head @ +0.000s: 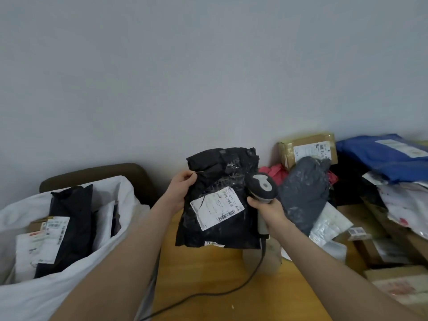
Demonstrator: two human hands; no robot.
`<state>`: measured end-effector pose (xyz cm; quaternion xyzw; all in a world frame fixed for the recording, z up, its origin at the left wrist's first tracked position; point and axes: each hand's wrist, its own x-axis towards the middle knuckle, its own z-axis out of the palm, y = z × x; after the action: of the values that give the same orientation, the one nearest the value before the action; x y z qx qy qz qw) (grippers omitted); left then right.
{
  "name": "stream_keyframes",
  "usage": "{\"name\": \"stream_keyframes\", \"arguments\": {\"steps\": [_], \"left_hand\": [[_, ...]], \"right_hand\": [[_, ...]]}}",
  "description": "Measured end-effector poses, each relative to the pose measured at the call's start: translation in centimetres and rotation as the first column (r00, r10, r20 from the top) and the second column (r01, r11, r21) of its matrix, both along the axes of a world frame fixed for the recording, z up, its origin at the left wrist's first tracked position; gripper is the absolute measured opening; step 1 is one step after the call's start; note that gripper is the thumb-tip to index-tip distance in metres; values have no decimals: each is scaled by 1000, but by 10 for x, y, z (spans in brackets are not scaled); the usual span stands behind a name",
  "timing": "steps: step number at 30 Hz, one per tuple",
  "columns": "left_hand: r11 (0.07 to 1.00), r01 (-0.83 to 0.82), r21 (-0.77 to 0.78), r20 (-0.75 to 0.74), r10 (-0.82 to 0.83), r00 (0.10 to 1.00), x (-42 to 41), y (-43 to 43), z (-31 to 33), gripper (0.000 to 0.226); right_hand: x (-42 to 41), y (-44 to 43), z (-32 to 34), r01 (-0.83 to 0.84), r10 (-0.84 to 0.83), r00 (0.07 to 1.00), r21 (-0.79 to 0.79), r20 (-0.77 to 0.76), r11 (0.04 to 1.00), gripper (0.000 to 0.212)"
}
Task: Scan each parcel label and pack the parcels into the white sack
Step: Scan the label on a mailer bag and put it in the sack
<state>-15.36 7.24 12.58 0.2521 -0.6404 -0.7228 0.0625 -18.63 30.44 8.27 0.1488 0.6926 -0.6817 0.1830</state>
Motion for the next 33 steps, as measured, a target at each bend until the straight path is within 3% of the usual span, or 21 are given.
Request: {"name": "stream_keyframes", "arguments": {"steps": [3,5,7,8,11,13,17,22,28,33], "left_hand": [[996,-44,-78,-58,39,998,-3,-5,2,10],[998,-50,-36,-54,48,997,-2,-10,0,37],[999,-36,-12,120,38,992,5,-16,-3,72],[999,28,-22,234,-22,972,10,-17,-4,78],[972,236,12,450,-216,866,24,-13,-7,63],[974,225,-35,473,-183,862,26,-10,-11,47],[983,92,-158,362,-29,932,21,-3,-9,24],[960,1,-281,248,72,966,20,-10,-6,27],[936,39,-349,221,42,974,19,-9,-6,21],[943,208,-262,227,-149,962,15,-6,14,22]], "right_hand": [[1,-4,-5,68,-69,998,25,8,997,31],[-1,-7,0,155,-155,988,25,-12,988,27],[-6,-8,3,214,-213,977,21,-30,977,27],[-9,-7,4,229,-228,973,24,-35,973,27],[-13,-7,6,234,-231,972,62,-52,970,26],[-13,-8,6,219,-213,974,80,-79,972,26],[-10,-6,8,197,-182,977,140,-111,970,28],[14,6,22,93,-71,992,219,-107,971,18],[54,2,27,-120,122,992,63,-31,991,10],[58,5,21,-52,54,998,-47,44,998,16]]}}
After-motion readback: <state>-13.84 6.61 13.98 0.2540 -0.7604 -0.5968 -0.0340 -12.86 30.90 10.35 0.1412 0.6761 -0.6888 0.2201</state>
